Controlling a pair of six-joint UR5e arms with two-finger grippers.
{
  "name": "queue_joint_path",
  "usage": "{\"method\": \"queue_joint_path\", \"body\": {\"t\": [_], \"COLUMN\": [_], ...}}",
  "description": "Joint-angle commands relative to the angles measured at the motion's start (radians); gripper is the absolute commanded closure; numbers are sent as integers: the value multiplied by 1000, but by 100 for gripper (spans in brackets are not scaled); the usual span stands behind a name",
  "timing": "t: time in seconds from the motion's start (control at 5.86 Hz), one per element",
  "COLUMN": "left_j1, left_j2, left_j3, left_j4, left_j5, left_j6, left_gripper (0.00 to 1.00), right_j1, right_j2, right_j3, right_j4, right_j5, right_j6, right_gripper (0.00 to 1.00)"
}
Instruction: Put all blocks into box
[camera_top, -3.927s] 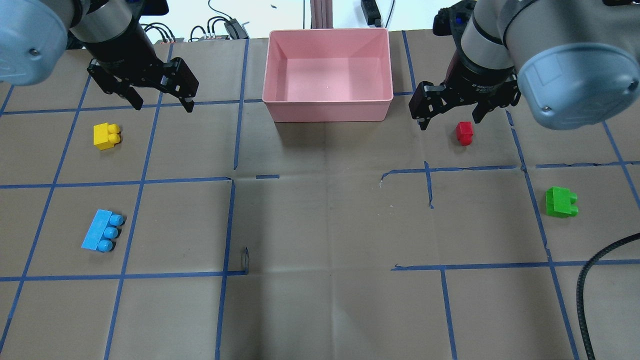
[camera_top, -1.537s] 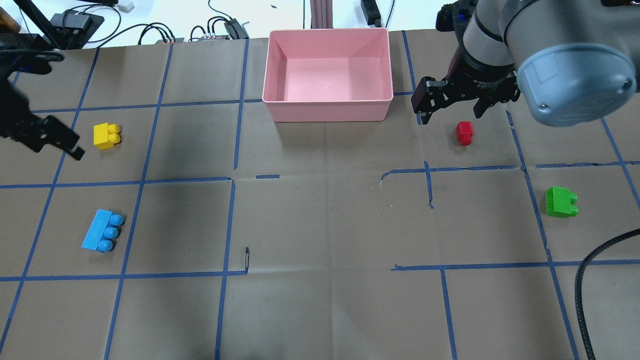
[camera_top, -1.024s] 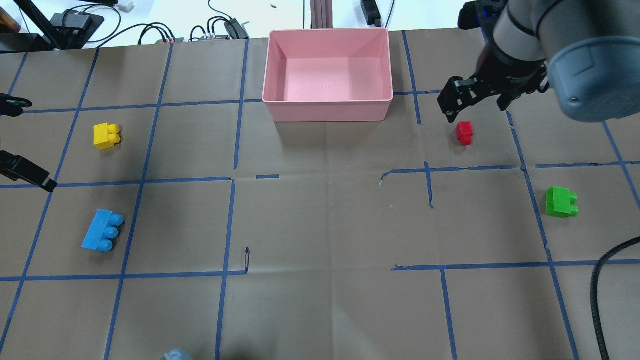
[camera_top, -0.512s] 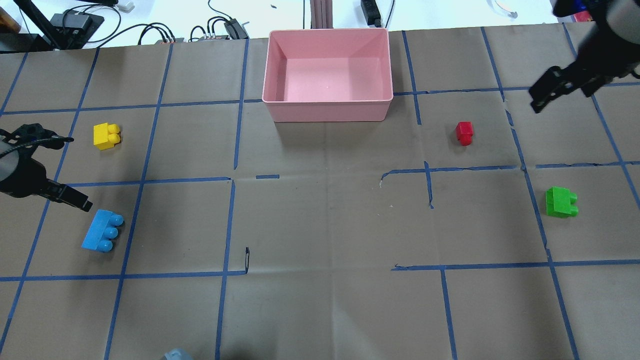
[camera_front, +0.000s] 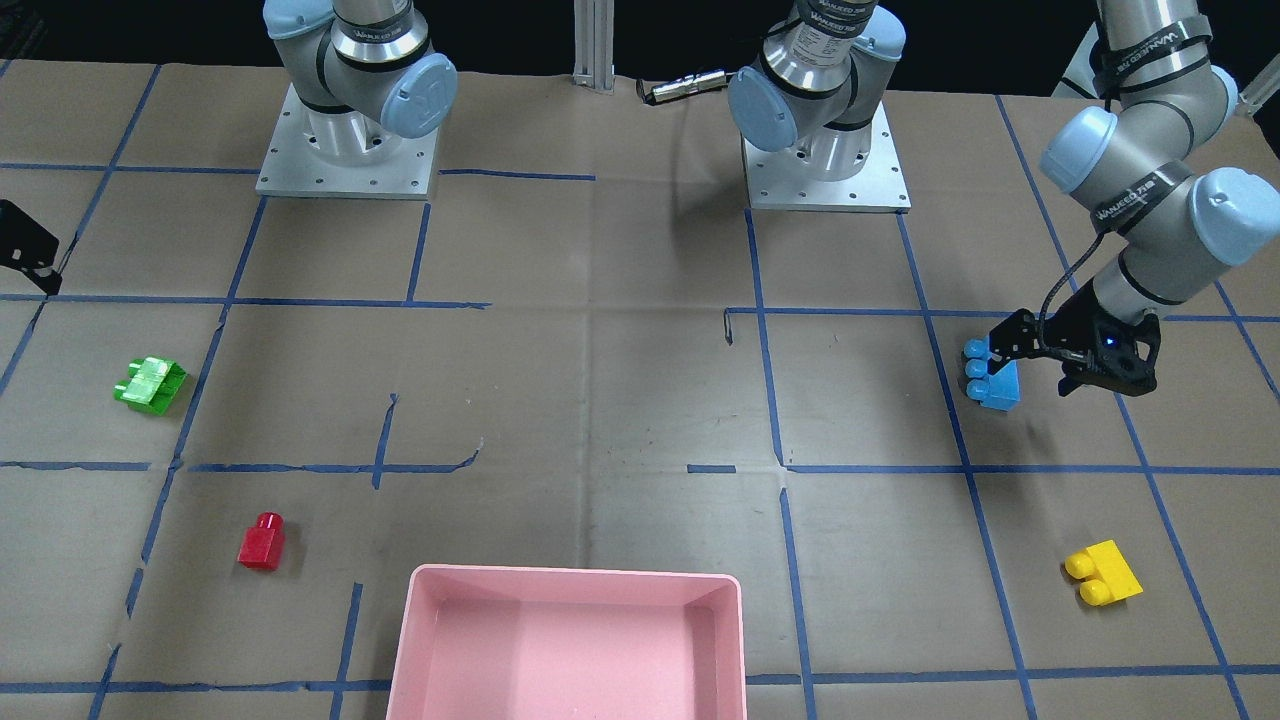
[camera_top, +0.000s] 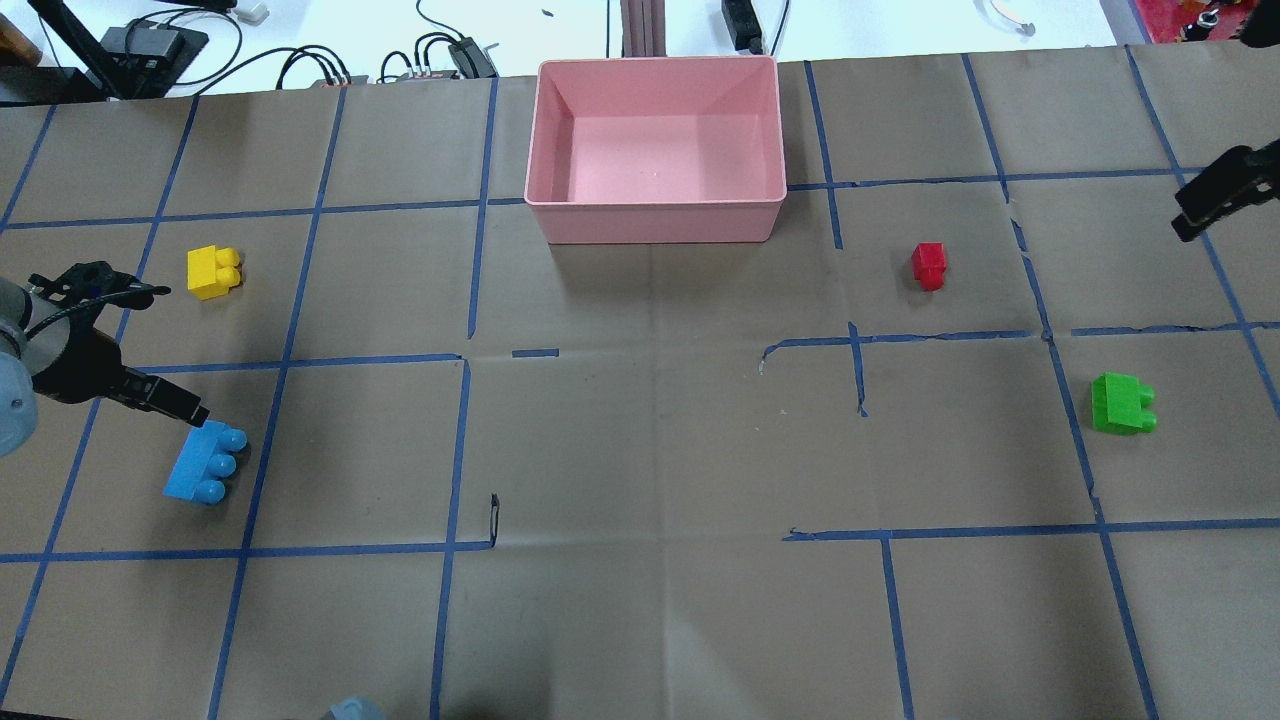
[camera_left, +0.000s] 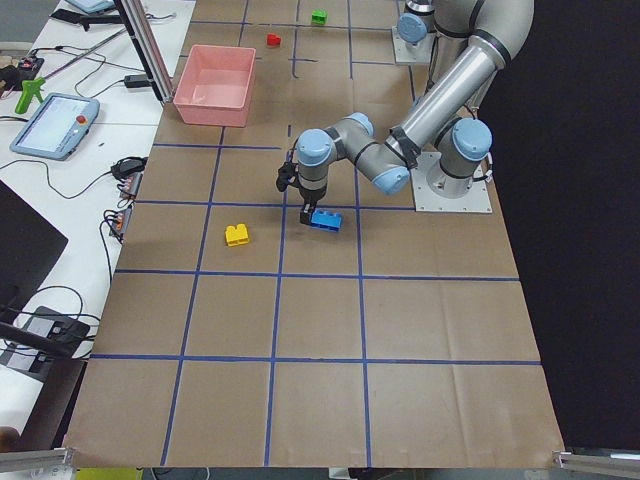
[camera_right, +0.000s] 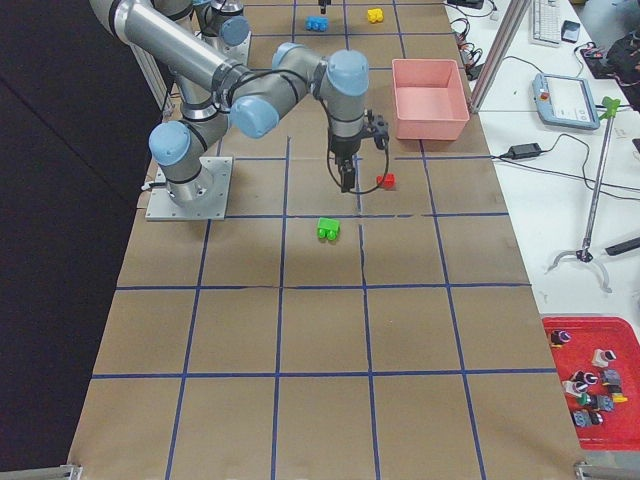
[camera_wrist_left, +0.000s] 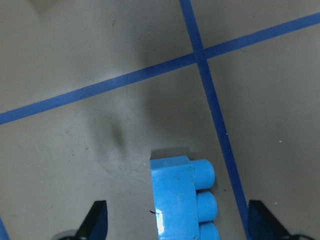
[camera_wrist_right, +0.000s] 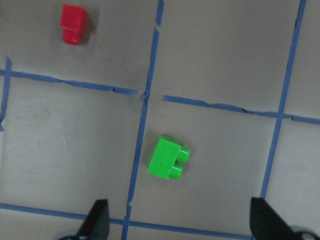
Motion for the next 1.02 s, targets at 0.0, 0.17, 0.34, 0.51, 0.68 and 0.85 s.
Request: {"method": "queue_joint_path", "body": {"t": [0.0, 0.17, 0.34, 0.51, 0.68, 0.85], "left_j1": [0, 0, 3, 5, 5, 5], "left_j2": [-46, -46, -46, -46, -46, -46], "left_j3": [-43, -63, -66, -81, -92, -103], "left_j4": [93, 114, 111, 109, 109, 108], "left_j5": [-19, -14, -10, -7, -7, -5], "left_j6": [-2, 1, 7, 10, 11, 11], "left_gripper": [2, 2, 2, 2, 2, 2], "right_j1": [-35, -32, -29, -29, -29, -29], "right_j2": [-3, -3, 4, 32, 64, 97], "right_j3": [232, 262, 275, 299, 298, 299], "right_j4": [-271, -272, -270, -283, -310, -411], "right_j5": [0, 6, 6, 20, 64, 69], "right_j6": [12, 95, 166, 167, 168, 170], "right_gripper": [0, 0, 0, 0, 0, 0]}}
